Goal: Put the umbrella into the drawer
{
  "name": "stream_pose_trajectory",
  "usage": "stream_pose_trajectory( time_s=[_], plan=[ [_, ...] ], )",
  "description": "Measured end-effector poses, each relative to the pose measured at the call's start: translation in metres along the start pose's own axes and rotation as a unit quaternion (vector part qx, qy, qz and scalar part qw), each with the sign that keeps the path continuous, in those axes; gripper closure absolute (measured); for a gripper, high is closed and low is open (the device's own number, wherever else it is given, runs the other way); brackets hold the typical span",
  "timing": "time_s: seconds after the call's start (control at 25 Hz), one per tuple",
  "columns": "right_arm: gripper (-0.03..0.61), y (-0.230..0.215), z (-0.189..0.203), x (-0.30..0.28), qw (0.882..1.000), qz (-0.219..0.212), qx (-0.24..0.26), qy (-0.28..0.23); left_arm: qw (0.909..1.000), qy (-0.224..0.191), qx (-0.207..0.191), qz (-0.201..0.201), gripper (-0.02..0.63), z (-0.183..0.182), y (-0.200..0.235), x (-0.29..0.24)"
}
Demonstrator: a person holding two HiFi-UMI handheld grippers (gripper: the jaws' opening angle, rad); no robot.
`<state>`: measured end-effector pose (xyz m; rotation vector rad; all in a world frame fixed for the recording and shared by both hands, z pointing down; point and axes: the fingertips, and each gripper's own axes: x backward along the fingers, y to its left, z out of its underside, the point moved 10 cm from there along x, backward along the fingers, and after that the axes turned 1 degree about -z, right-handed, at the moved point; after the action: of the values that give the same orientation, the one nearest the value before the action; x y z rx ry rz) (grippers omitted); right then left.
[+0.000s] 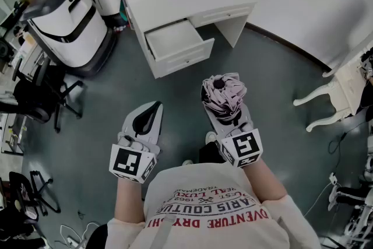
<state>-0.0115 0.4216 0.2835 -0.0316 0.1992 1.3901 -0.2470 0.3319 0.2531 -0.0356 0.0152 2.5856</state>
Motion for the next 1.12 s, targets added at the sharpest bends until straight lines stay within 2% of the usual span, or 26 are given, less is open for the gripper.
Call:
stream_pose_trajectory(
  time_s=[0.52, 0.72, 1.12],
  plan=[
    [0.38, -0.01, 0.008, -0.011, 1.0, 0.016, -0.023, 0.014, 1.0, -0.003, 0.009, 0.001, 0.611, 0.007, 0.01, -0.011],
    [0.38, -0.02, 0.009, -0.03, 0.999, 0.003, -0.027, 0.024, 0.9999, 0.002, 0.014, -0.007, 0.611, 0.01, 0.022, -0.025],
    [0.38, -0.095, 0.021, -0.111, 0.999, -0.04, -0.025, 0.026, 0.9987, 0.013, 0.016, -0.046, 0.611, 0.023, 0.05, -0.103]
  ],
)
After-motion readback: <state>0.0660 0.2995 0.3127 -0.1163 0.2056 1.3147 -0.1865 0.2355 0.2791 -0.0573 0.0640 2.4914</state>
